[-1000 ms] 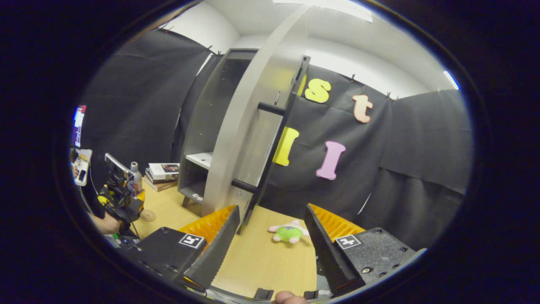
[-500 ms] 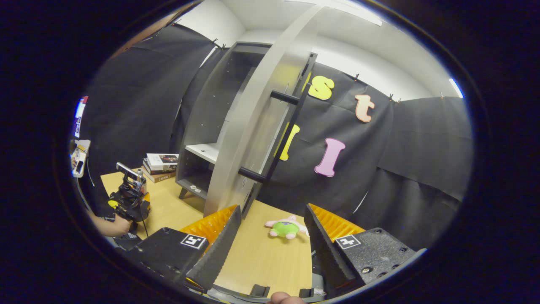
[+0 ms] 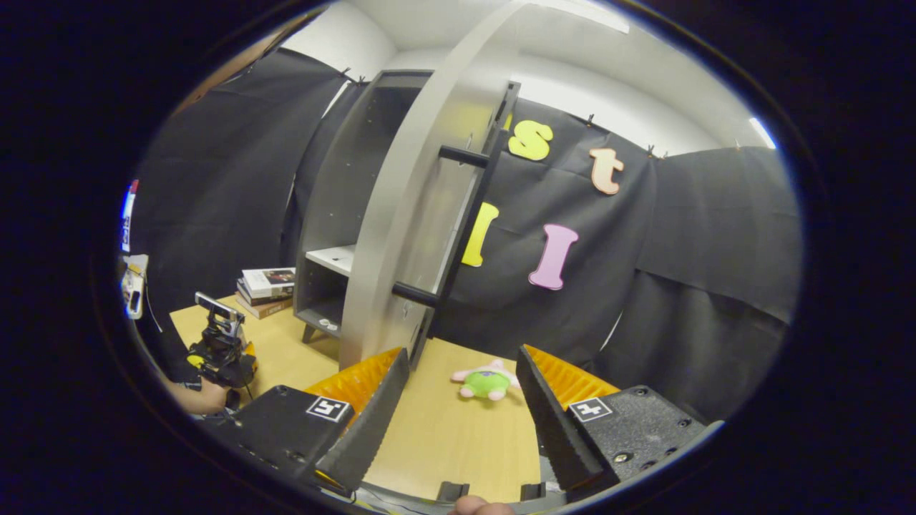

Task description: Open the cabinet door with the right hand, grasp the bottle in the cabinet with the left hand and place it on the coaster, then close the cabinet door with the right hand.

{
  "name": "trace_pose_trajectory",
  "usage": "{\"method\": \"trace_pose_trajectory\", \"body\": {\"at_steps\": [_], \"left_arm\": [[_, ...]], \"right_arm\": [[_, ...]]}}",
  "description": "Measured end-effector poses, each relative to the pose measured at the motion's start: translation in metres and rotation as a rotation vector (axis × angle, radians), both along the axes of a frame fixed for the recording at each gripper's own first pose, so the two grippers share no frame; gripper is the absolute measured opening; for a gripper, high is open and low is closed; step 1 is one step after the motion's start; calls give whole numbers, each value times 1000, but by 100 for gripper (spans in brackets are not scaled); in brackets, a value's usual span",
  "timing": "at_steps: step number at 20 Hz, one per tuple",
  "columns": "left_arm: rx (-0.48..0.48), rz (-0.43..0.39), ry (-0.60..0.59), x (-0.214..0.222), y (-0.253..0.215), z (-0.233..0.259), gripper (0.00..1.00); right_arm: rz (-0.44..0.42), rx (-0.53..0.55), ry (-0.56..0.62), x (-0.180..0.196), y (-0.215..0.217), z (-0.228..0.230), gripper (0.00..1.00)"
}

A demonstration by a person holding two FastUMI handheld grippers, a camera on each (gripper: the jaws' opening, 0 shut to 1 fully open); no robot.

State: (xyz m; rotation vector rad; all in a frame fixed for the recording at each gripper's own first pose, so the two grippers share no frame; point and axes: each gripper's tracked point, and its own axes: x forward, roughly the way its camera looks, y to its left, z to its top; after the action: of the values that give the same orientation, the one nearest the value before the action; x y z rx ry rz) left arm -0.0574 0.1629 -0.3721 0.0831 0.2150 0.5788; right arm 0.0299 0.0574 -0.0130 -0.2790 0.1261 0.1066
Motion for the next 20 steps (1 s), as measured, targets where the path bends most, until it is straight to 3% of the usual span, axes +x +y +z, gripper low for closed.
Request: {"method": "trace_pose_trajectory", "body": {"at_steps": [1,5,8,17,20], "left_arm": [[-3,-5,-10,0,-1,1,90],[27,1,-41,-6,2,14,98],[56,6,-35,-20,-2,23,97],[145,-118,-90,-41,-41,77,96],[148,-87,-84,-44,-37,84,96]], "right_arm": [[-2,-4,-3,0,0,1,96],[-8,5,0,2,1,0,96],[-7,17,-5,0,1,0,96],[5,80,-2,5,2,-4,96],[15,99,8,6,2,-5,96]]}}
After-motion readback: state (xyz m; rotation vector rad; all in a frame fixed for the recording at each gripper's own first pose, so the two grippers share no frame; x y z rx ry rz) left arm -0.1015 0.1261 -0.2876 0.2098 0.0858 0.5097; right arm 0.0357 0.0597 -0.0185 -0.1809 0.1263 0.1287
